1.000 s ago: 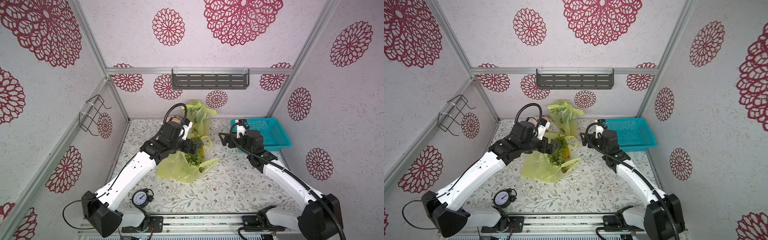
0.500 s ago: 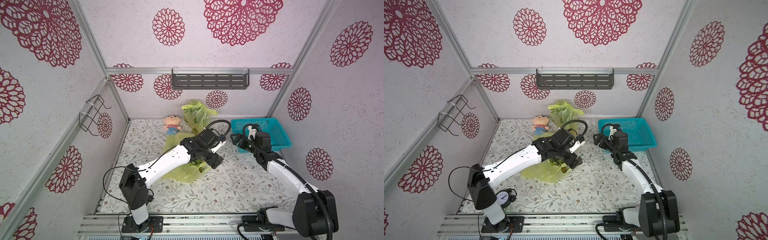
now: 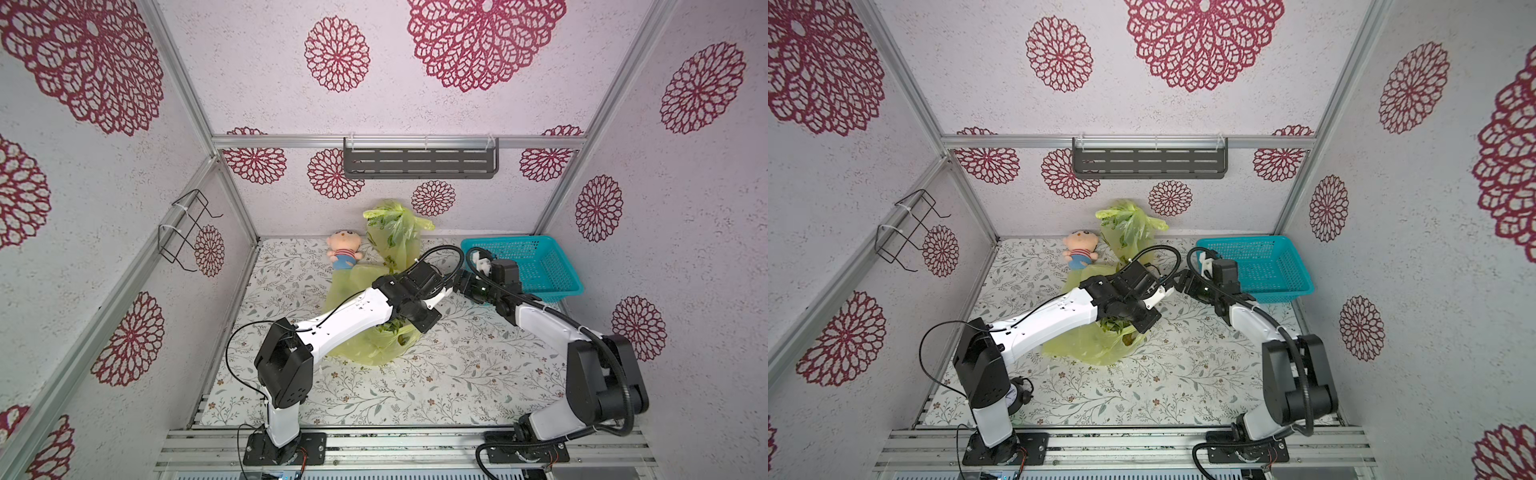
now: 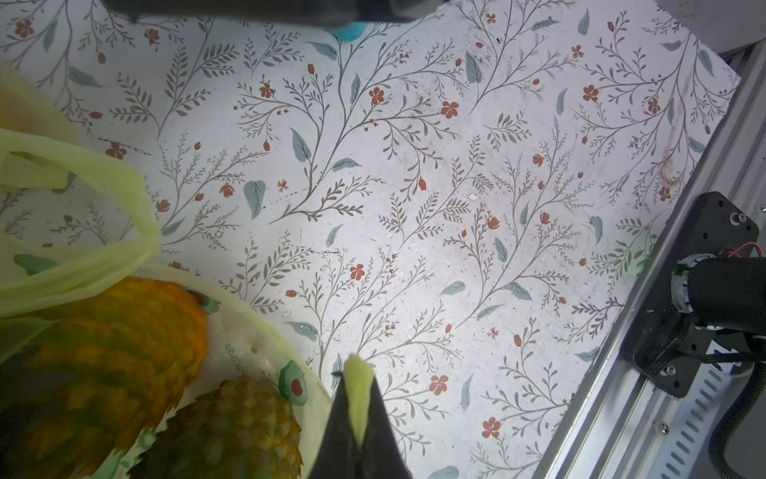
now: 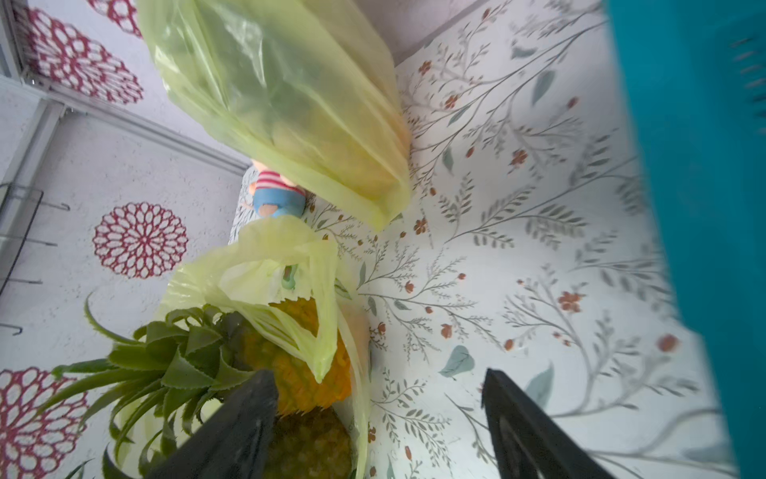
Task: Place the pineapple into a plastic bag & tie a knot
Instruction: Adjust the plastic bag at the center of the board.
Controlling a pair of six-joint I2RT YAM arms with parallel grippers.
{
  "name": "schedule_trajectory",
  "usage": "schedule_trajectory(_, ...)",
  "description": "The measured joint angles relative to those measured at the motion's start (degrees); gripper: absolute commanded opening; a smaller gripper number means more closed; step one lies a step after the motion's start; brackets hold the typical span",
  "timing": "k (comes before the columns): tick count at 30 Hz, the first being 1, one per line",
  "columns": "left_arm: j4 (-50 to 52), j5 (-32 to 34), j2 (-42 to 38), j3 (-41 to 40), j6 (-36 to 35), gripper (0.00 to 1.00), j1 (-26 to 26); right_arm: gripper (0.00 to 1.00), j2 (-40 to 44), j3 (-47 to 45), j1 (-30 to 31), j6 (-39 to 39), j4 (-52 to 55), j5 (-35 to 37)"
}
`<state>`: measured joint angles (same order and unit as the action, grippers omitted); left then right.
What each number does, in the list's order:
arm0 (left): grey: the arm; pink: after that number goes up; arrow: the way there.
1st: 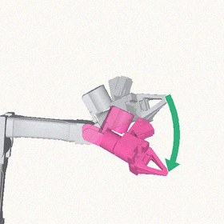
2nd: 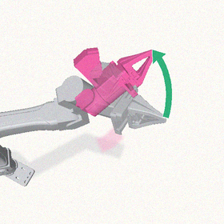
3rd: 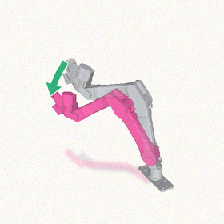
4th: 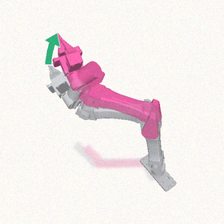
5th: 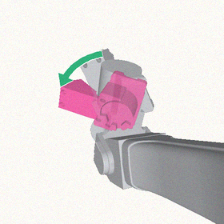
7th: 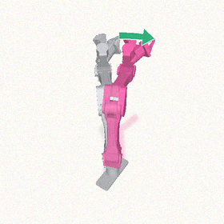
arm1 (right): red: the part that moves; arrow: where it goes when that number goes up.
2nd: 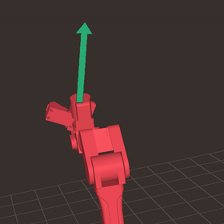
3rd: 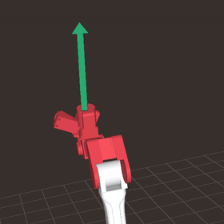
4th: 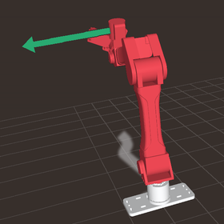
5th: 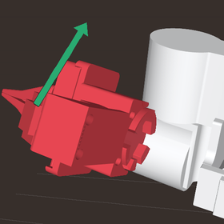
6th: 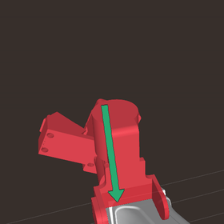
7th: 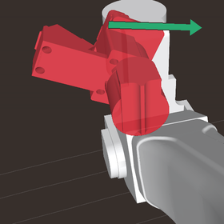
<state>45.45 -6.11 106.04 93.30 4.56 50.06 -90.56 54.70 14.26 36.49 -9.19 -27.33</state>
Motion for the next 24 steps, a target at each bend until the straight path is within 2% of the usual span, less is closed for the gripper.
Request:
schedule_trajectory(6,-1.46,0.07,-3.78,-3.43,0.63,0.0,-0.9,0.71,-10.95,6.75,5.62,2.67,-3.04,-2.97)
schedule_trajectory(11,-2.56,0.24,-5.33,-4.66,1.36,0.0,-1.09,0.57,-16.09,8.94,7.34,5.66,-6.01,-4.13)
schedule_trajectory(13,-3.02,0.24,-5.49,-5.2,1.49,0.0,-1.2,0.38,-17.22,8.83,7.45,7.37,-6.97,-4.46)
schedule_trajectory(16,-3.26,0.48,-5.84,-6.01,1.51,0.0,-1.44,0.03,-17.53,8.04,7.45,9.11,-9.01,-4.79)
schedule_trajectory(17,-3.21,0.59,-6.08,-6.27,1.51,0.0,-1.53,0.0,-17.44,7.89,7.43,9.79,-9.53,-4.83)
schedule_trajectory(20,-3.19,0.9,-7.89,-7.3,1.49,0.0,-1.9,0.0,-16.15,6.97,7.43,11.17,-10.69,-4.33)
schedule_trajectory(24,-3.17,0.61,-13.66,-10.19,1.25,0.0,-2.95,0.0,-9.81,6.25,7.15,11.67,-9.9,-3.15)
